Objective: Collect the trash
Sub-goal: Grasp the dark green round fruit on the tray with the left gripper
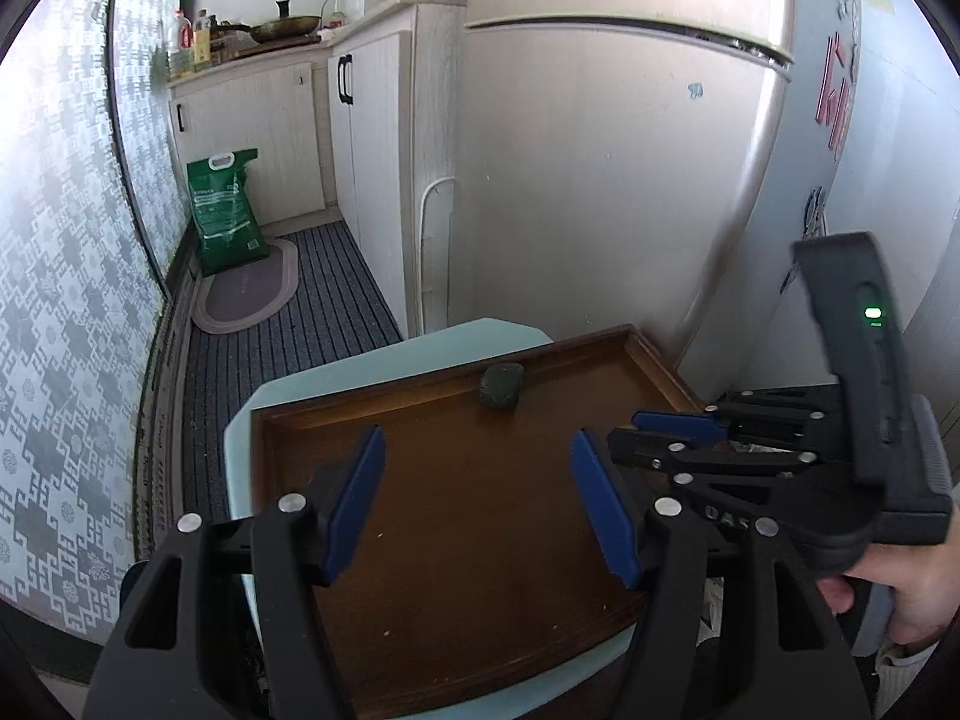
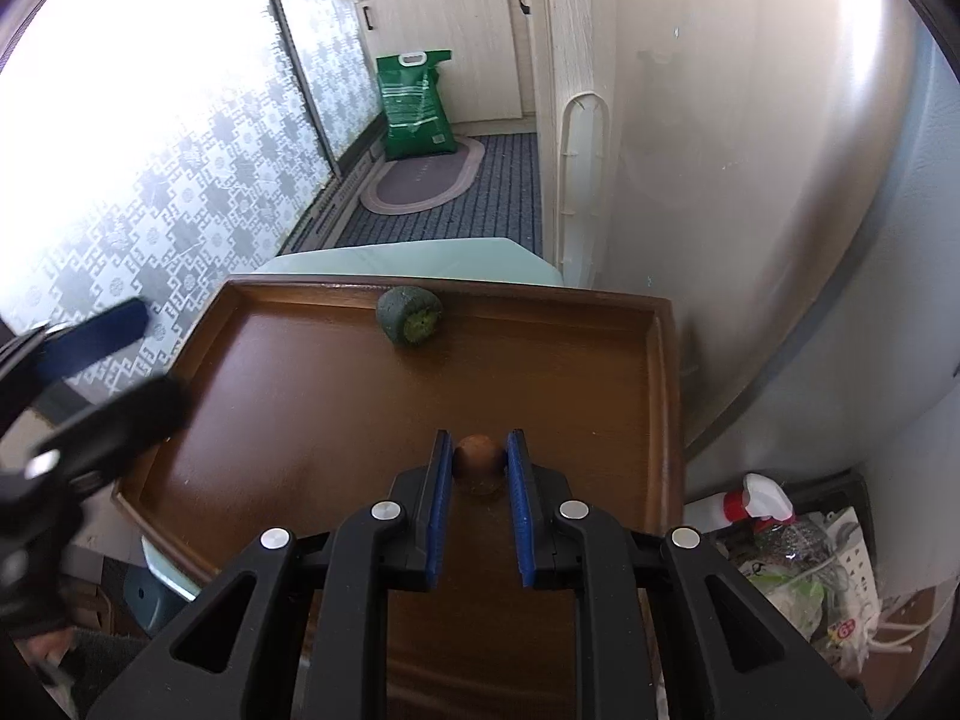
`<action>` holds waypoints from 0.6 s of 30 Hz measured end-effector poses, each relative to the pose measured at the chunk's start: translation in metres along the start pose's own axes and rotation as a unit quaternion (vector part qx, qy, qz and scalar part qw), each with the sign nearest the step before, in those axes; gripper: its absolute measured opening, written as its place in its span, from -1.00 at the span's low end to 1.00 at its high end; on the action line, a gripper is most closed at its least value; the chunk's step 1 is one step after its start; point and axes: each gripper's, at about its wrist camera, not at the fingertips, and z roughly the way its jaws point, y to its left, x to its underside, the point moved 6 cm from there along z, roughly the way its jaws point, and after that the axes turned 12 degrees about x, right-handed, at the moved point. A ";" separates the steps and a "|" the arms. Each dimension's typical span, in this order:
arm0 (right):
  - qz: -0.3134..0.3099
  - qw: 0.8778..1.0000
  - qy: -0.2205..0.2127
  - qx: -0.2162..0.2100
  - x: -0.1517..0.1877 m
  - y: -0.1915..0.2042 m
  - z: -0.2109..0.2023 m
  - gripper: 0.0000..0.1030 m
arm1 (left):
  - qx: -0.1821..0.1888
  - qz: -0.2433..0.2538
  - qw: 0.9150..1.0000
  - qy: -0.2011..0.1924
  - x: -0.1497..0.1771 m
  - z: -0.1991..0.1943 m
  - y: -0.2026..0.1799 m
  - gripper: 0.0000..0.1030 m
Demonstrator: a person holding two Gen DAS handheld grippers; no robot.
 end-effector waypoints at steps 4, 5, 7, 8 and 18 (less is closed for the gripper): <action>-0.005 1.000 -0.013 -0.014 0.001 -0.009 -0.013 -0.65 | 0.014 0.000 0.999 0.031 -0.001 0.032 0.000 0.31; -0.005 1.000 -0.015 -0.017 0.001 -0.011 -0.016 -0.65 | 0.011 0.004 0.999 0.037 -0.001 0.037 0.001 0.29; -0.004 0.999 -0.020 -0.025 0.003 -0.014 -0.022 -0.65 | 0.009 0.005 0.999 0.046 -0.004 0.049 0.006 0.19; -0.007 0.999 -0.023 -0.027 0.004 -0.014 -0.025 -0.65 | 0.012 0.001 0.999 0.048 -0.004 0.053 0.008 0.17; -0.022 0.998 -0.034 -0.041 0.008 -0.016 -0.041 -0.65 | -0.001 -0.002 0.998 0.064 -0.012 0.079 0.011 0.01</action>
